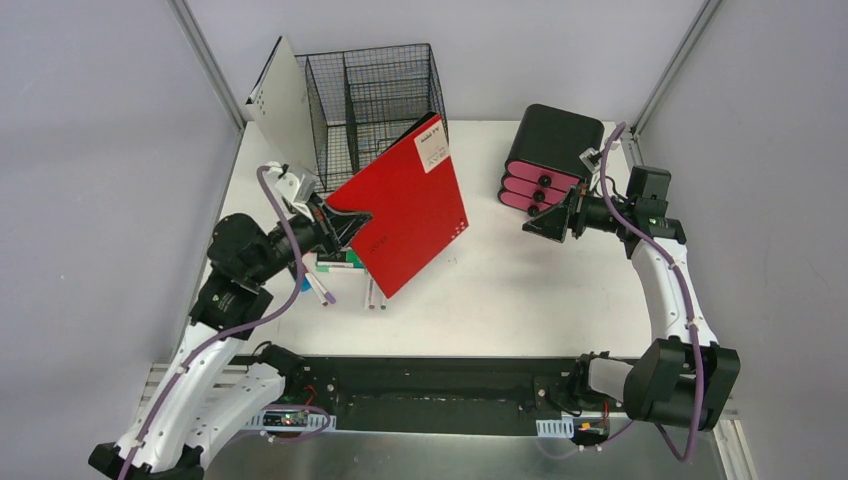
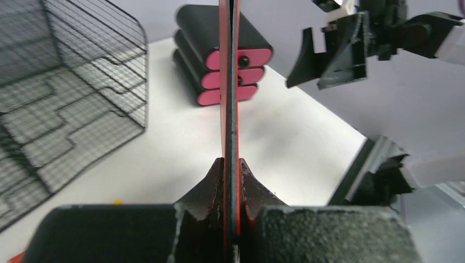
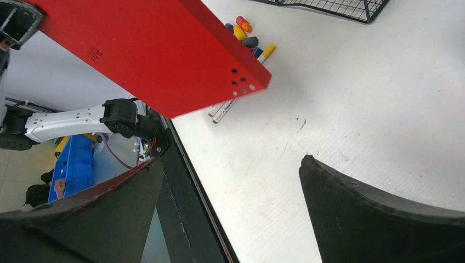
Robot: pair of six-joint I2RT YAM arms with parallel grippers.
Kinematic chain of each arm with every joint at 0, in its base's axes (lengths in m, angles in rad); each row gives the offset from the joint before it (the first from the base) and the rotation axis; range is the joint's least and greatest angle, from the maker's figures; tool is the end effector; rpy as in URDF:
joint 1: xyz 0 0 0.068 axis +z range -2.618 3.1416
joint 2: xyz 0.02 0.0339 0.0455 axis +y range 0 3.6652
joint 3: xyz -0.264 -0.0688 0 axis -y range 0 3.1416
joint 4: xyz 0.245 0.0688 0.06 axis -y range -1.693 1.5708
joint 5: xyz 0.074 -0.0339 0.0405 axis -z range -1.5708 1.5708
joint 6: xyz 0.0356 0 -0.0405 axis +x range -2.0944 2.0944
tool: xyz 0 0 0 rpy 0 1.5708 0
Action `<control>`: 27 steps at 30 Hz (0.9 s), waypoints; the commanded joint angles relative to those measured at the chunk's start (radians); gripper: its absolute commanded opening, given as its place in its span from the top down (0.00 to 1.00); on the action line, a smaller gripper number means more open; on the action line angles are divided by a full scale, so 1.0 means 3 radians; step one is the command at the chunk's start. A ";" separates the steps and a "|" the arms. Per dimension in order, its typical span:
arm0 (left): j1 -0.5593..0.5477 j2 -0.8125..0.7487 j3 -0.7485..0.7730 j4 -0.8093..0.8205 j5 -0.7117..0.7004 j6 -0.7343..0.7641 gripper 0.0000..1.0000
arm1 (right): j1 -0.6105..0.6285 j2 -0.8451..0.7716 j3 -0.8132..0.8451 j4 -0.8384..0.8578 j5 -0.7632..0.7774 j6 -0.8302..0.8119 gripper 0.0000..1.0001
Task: Organize the desk
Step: Place the folder in the storage box.
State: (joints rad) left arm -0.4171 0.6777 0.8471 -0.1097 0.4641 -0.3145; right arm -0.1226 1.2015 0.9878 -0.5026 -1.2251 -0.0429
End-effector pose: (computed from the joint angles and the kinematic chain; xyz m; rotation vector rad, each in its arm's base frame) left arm 0.1319 -0.0759 0.3858 0.4659 1.5219 -0.9268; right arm 0.2441 0.0037 0.3099 -0.5319 1.9232 1.2594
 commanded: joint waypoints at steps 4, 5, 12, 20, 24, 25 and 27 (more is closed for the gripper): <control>0.0023 -0.0080 0.0651 -0.0762 -0.0813 0.0789 1.00 | -0.0032 -0.0115 0.0139 0.0004 0.0011 -0.0107 0.01; 0.0021 -0.0055 0.0731 -0.0853 -0.0912 0.0839 1.00 | -0.0036 -0.0114 0.0138 0.0008 0.0011 -0.0104 0.01; 0.0020 -0.0083 0.0987 -0.1190 -0.1565 0.1260 1.00 | -0.0041 -0.0124 0.0145 0.0008 0.0002 -0.0099 0.01; 0.0022 -0.0083 0.0783 -0.1166 -0.2254 0.1298 1.00 | -0.0041 -0.0119 0.0148 0.0008 0.0013 -0.0102 0.01; 0.0023 -0.0035 0.0695 -0.0974 -0.2460 0.1329 1.00 | -0.0044 -0.0119 0.0148 0.0008 0.0014 -0.0101 0.01; 0.0021 -0.0019 0.0684 -0.0904 -0.2521 0.1324 1.00 | -0.0046 -0.0119 0.0150 0.0008 0.0014 -0.0099 0.01; 0.0025 0.0032 0.0668 -0.0803 -0.2620 0.1311 1.00 | -0.0046 -0.0127 0.0149 0.0008 0.0014 -0.0098 0.01</control>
State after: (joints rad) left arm -0.4171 0.6750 1.0470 -0.5270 -0.2153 0.0639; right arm -0.1276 1.1965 0.9890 -0.5144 -1.2156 -0.0513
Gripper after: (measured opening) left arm 0.033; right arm 0.988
